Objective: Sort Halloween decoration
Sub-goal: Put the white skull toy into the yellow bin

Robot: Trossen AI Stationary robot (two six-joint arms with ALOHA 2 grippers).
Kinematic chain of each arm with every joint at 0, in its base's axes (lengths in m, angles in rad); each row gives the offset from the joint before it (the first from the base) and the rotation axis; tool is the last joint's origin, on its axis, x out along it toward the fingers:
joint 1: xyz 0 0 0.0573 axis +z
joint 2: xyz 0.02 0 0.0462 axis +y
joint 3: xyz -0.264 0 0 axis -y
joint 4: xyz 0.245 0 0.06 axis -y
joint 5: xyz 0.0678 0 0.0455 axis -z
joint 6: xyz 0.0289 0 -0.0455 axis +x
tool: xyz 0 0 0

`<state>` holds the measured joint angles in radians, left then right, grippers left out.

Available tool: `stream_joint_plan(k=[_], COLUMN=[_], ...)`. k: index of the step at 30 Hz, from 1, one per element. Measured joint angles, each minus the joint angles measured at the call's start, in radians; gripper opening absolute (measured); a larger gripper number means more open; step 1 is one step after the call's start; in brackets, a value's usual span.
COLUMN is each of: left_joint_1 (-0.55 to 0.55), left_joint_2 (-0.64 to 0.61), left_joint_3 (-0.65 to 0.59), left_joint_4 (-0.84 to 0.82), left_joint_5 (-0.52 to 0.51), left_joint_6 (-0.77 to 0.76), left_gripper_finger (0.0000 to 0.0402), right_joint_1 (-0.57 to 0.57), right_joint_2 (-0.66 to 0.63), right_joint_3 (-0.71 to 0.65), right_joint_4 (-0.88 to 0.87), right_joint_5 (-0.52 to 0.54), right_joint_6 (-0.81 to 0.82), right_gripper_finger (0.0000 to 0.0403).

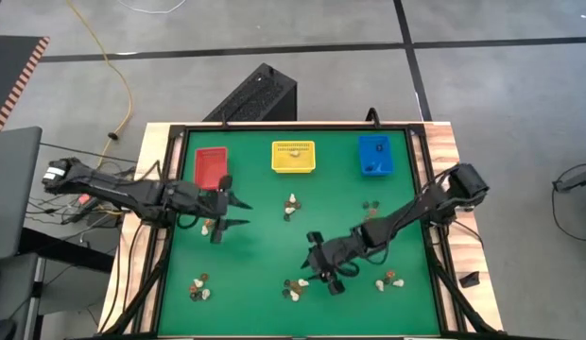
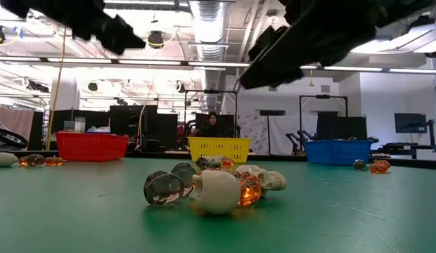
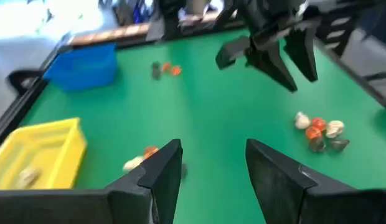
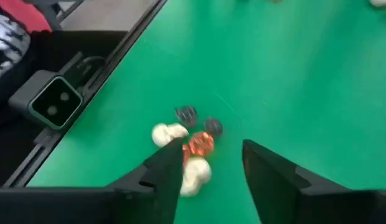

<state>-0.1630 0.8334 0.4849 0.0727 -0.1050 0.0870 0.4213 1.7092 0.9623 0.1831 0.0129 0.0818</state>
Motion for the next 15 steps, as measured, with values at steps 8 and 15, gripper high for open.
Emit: stream_joint_plan(k=[8, 15], left_joint_1=[0.002, 0.003], left_joint_2=[-0.023, -0.023], left_joint_3=[-0.2, -0.224], left_joint_4=[0.235, 0.229], left_joint_5=[-0.054, -0.075], left_joint_6=[0.004, -0.055], left_gripper_finger=[0.0168, 0.0168], right_joint_1=[0.044, 0.073], right_joint_2=[0.134, 0.198], right_joint_3=[0.0, -0.001], right_joint_4=[0.064, 0.14], right_joint_5=[0.144, 0.177], right_joint_6=[0.162, 0.204], right_gripper_finger=[0.0254, 0.0255])
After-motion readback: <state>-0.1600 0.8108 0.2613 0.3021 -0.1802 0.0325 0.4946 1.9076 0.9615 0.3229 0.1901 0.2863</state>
